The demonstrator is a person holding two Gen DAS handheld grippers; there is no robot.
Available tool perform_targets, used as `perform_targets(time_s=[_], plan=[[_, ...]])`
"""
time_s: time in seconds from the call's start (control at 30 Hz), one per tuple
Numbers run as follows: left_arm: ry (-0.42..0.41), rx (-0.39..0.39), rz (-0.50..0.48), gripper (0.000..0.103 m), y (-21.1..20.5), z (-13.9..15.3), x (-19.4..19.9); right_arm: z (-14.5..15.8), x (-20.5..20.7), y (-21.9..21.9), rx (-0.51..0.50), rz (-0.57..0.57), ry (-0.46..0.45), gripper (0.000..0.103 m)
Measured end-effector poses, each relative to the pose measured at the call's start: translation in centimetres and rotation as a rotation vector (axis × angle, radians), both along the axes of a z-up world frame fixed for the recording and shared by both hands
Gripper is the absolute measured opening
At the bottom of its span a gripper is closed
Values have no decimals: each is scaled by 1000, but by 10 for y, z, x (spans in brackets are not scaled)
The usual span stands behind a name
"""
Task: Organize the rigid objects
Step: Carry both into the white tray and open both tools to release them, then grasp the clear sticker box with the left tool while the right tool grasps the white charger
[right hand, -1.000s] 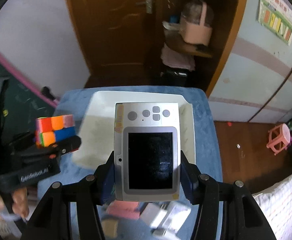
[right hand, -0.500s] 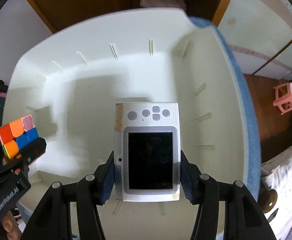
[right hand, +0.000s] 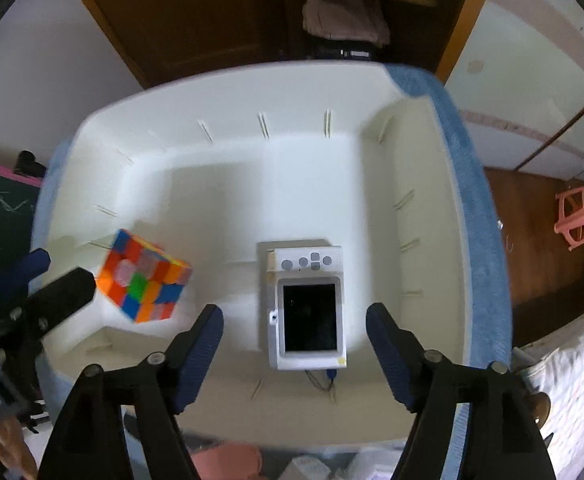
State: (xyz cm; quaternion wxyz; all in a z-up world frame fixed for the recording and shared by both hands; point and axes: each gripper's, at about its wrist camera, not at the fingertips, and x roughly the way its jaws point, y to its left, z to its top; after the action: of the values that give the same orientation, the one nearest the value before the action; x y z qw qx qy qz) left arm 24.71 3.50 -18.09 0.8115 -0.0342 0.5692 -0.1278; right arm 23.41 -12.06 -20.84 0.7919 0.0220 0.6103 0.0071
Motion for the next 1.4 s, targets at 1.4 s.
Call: perform_targets(time_s=[1.4], plan=[[67, 114, 129, 87, -10, -48, -254, 16, -257, -74, -12, 337, -160, 75]])
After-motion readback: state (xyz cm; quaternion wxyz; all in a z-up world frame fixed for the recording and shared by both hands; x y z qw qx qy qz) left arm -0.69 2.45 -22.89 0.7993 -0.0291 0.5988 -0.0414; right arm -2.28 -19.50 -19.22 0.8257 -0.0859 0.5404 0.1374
